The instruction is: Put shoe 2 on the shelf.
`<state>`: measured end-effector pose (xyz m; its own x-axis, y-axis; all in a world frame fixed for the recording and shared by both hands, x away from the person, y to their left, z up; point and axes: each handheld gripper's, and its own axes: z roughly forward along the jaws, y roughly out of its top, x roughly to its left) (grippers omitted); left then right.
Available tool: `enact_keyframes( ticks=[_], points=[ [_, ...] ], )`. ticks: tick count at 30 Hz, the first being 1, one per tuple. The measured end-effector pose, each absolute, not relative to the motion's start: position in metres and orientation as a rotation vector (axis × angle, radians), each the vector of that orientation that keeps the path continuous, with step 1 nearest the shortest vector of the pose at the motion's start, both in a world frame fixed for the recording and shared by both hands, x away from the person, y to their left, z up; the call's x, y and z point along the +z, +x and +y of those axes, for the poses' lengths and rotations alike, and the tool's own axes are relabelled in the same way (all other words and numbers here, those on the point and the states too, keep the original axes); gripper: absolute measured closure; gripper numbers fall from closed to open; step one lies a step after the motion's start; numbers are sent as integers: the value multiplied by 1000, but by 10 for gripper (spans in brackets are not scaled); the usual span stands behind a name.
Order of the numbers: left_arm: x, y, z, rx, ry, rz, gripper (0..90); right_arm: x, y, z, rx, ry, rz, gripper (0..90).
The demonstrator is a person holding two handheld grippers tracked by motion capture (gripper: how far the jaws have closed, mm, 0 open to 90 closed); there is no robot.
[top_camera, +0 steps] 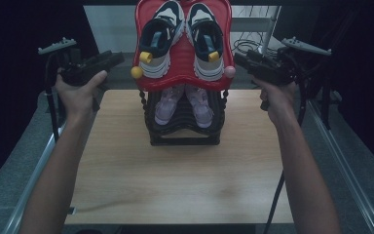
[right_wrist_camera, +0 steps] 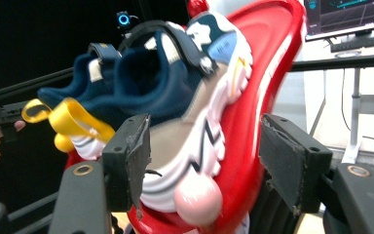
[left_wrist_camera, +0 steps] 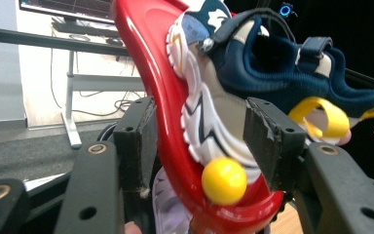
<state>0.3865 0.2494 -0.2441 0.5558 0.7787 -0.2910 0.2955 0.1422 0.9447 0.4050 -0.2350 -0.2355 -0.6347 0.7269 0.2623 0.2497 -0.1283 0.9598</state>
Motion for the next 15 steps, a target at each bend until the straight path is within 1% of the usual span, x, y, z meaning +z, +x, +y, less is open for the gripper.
enact_keyframes(
  ticks=[15],
  points=[
    [-296, 366, 257, 401, 1481, 989, 488, -291, 393, -256, 1853, 1163, 1778, 380]
  ],
)
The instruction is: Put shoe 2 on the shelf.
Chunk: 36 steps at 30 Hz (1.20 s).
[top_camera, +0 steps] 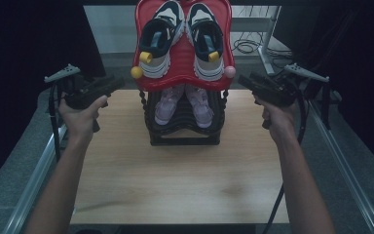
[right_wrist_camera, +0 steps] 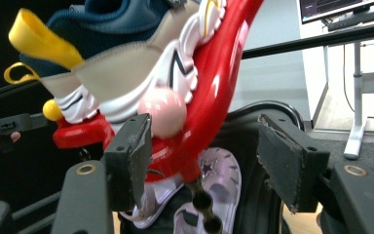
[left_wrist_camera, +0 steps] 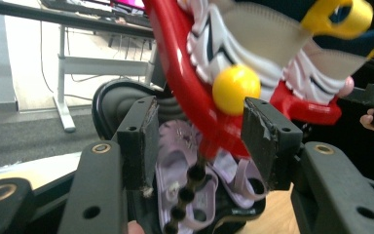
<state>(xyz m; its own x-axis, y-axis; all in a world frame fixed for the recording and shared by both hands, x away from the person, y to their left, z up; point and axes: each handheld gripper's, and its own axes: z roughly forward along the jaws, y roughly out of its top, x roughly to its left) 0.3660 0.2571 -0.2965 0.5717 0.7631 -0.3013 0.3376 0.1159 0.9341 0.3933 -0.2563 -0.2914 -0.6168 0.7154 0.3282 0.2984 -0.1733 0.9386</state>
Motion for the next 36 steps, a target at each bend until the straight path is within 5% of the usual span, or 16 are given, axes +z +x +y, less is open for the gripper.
enact_keyframes(
  ticks=[22, 36],
  points=[
    [-405, 326, 268, 275, 1517, 1061, 497, -399, 355, -251, 1782, 1185, 1903, 390],
    [-476, 309, 247, 223, 1687, 1113, 497, -477, 336, -246, 1638, 1252, 2058, 410]
  ],
)
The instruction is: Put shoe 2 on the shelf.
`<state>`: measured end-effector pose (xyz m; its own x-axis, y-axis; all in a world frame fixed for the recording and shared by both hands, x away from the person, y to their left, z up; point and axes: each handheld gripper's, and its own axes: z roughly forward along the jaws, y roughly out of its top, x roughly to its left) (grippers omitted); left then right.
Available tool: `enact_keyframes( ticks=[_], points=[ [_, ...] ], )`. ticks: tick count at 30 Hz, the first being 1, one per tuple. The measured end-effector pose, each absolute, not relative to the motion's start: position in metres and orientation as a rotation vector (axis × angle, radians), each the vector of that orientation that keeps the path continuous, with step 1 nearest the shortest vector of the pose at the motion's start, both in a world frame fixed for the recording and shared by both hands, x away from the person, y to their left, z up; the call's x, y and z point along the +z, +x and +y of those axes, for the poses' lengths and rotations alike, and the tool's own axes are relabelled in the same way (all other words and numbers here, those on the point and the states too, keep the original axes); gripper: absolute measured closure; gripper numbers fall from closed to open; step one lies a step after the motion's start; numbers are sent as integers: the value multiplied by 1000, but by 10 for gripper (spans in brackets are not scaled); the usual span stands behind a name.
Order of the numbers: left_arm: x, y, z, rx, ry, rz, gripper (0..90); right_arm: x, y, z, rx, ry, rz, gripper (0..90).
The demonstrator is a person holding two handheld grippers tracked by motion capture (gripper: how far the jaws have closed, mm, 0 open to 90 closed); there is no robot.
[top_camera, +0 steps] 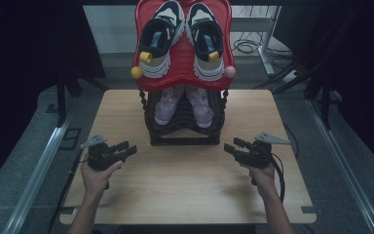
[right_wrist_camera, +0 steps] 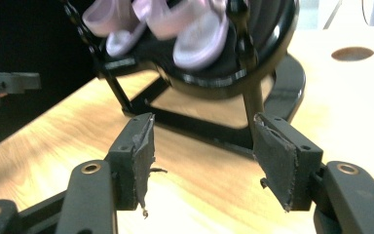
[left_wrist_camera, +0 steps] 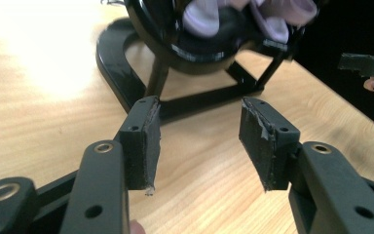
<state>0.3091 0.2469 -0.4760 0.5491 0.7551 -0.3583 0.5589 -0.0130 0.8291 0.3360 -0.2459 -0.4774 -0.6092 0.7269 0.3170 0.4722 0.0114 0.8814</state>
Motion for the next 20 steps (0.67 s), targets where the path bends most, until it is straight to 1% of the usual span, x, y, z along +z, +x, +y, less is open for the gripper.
enact_keyframes(
  ticks=[5, 10, 20],
  points=[
    [-489, 308, 239, 207, 1765, 1106, 497, -496, 335, -244, 1581, 1289, 2109, 421],
    [-499, 309, 234, 198, 1803, 1117, 496, -508, 334, -238, 1463, 1293, 2202, 416],
    [-506, 306, 238, 183, 1780, 1140, 493, -505, 331, -236, 1477, 1271, 2190, 407]
  ],
)
